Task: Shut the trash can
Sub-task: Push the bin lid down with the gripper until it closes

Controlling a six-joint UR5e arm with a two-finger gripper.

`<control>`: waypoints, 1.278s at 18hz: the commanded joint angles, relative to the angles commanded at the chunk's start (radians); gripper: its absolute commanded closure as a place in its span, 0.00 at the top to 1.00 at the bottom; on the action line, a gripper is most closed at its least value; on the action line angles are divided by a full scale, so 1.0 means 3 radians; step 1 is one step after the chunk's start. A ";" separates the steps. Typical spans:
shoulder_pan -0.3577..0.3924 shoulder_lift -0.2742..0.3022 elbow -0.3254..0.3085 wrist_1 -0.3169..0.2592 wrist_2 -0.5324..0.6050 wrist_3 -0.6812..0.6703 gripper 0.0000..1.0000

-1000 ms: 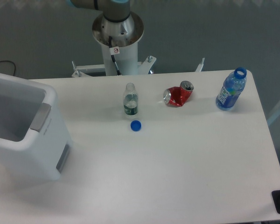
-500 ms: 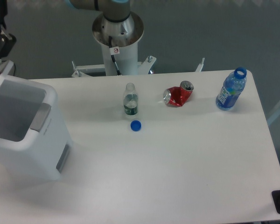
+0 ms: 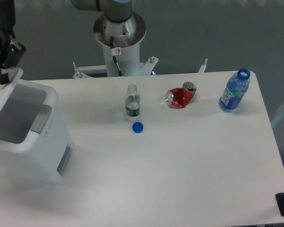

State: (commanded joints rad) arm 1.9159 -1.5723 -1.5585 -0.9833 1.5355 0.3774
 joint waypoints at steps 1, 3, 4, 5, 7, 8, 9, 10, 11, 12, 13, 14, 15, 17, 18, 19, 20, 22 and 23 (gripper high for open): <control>0.0010 -0.0015 0.0005 0.0005 0.0000 0.0005 0.00; 0.0046 -0.0031 0.0005 0.0010 -0.0005 0.0005 0.00; 0.0046 -0.0036 0.0005 0.0005 0.0000 0.0005 0.00; 0.0051 -0.0051 0.0000 0.0005 0.0000 0.0005 0.00; 0.0046 -0.0067 0.0000 0.0005 0.0000 0.0005 0.00; 0.0051 -0.0082 0.0000 0.0005 0.0000 0.0005 0.00; 0.0046 -0.0087 0.0000 0.0010 0.0000 0.0005 0.00; 0.0046 -0.0102 0.0000 0.0010 0.0000 0.0005 0.00; 0.0046 -0.0113 0.0000 0.0010 0.0000 0.0000 0.00; 0.0046 -0.0118 0.0000 0.0015 0.0000 0.0000 0.00; 0.0046 -0.0143 0.0000 0.0015 0.0000 0.0000 0.00; 0.0051 -0.0154 0.0000 0.0015 0.0000 0.0000 0.00; 0.0051 -0.0164 0.0000 0.0015 0.0005 0.0005 0.00; 0.0051 -0.0184 0.0000 0.0015 0.0005 0.0005 0.00; 0.0071 -0.0200 0.0000 0.0015 0.0005 0.0000 0.00; 0.0082 -0.0215 0.0000 0.0015 0.0005 0.0000 0.00; 0.0092 -0.0220 0.0000 0.0015 0.0005 0.0000 0.00; 0.0112 -0.0225 0.0000 0.0015 0.0005 0.0000 0.00; 0.0118 -0.0225 0.0000 0.0015 0.0000 0.0000 0.00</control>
State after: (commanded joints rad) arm 1.9512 -1.6398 -1.5585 -0.9787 1.5355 0.3774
